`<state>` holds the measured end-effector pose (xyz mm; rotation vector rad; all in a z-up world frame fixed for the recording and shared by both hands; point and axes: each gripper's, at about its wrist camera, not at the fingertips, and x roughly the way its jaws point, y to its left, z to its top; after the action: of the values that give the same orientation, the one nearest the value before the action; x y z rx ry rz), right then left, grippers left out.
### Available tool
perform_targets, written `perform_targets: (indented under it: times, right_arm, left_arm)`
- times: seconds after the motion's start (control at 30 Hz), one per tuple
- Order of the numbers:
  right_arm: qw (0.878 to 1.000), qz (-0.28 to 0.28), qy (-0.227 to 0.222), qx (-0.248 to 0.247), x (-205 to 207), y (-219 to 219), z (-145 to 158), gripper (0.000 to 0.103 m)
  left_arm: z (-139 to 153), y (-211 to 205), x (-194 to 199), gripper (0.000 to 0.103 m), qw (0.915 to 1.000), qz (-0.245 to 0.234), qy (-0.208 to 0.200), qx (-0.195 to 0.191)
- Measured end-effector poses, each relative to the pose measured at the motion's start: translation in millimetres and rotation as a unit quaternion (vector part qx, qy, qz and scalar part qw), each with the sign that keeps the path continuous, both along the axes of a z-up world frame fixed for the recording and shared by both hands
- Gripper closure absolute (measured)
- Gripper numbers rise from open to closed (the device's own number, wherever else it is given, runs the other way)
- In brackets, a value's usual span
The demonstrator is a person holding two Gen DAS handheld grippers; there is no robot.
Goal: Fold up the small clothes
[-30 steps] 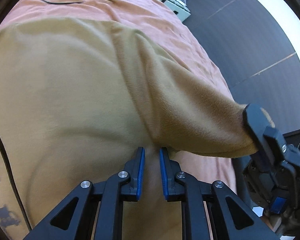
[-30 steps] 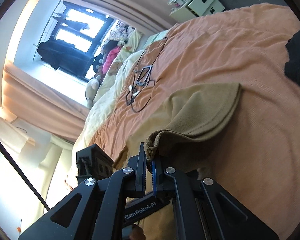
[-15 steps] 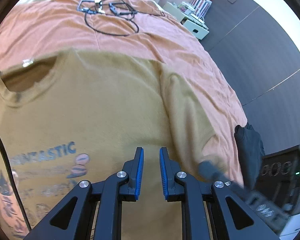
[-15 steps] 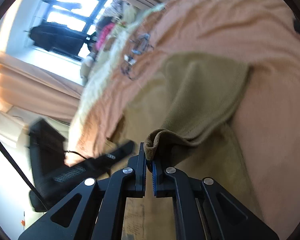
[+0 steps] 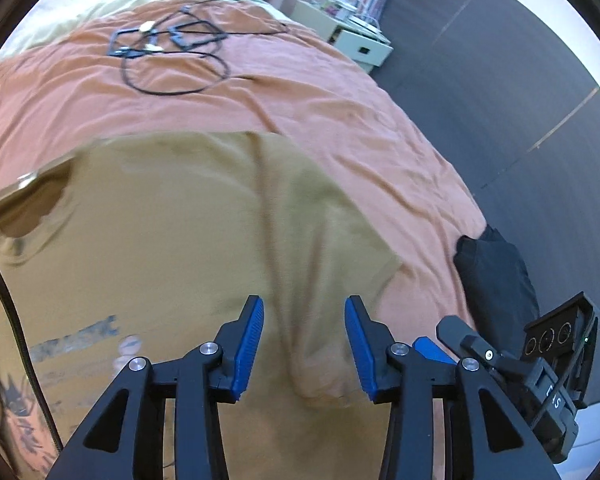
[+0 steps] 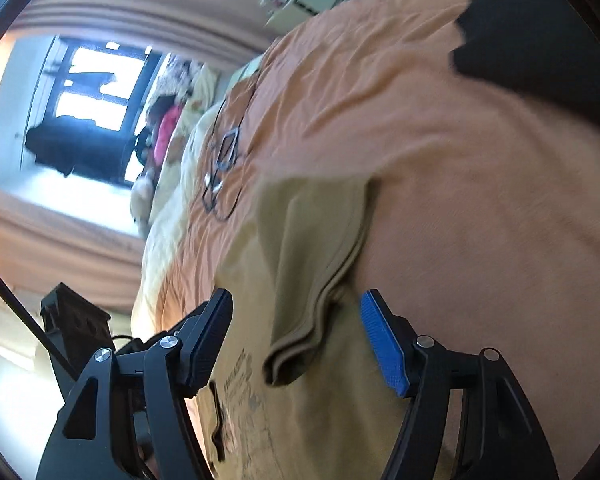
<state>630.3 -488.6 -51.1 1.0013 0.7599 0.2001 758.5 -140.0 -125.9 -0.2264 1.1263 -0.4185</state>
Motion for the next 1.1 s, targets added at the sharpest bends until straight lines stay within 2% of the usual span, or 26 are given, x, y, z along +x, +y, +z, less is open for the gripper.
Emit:
perform_targets:
  times: [0.07,0.17,0.37,0.47,0.6,0.7,0.77,0.83,0.9,0.93,1.03,1.1]
  right_arm:
    - [1.000,-0.013,0.001,0.002,5,-11,2,0.039]
    - [1.000,-0.025,0.002,0.002,11,-22,2,0.058]
    - [0.999,-0.050,0.011,0.016,31,-46,1,0.076]
    - [0.998,-0.061,0.016,0.016,34,-52,1,0.077]
    - [0.997,-0.075,0.023,0.019,31,-40,-3,0.077]
    - [0.997,-0.076,0.022,0.019,-5,-25,-14,0.077]
    - [0.997,-0.074,0.020,0.019,-16,-22,-15,0.077]
    - [0.997,-0.072,0.019,0.019,-27,-27,-19,0.077]
    - [0.997,-0.074,0.017,0.019,-28,-26,-19,0.077]
    - [0.997,-0.073,0.017,0.022,-29,-26,-19,0.077]
    - [0.997,-0.077,0.017,0.022,-28,-27,-22,0.077]
    - [0.997,-0.077,0.017,0.020,-27,-27,-23,0.077]
  left_arm:
    - [-1,-14,3,0.059,0.9999,-0.015,-0.002,0.003]
    - [-4,-34,8,0.059,0.9992,-0.038,-0.005,0.009]
    - [-21,-70,22,0.059,0.9972,-0.072,0.002,0.018]
    - [-35,-89,28,0.059,0.9957,-0.086,0.012,0.032]
    - [-55,-107,36,0.059,0.9935,-0.098,0.027,0.053]
    - [-63,-116,39,0.055,0.9923,-0.101,0.020,0.068]
    - [-63,-121,39,0.047,0.9919,-0.106,0.013,0.068]
    - [-64,-128,37,0.047,0.9895,-0.116,0.004,0.086]
    - [-65,-130,37,0.056,0.9882,-0.114,-0.005,0.102]
    - [-65,-128,40,0.069,0.9881,-0.106,-0.005,0.111]
    - [-64,-118,49,0.093,0.9909,-0.088,0.005,0.101]
    - [-60,-112,52,0.096,0.9925,-0.083,0.010,0.089]
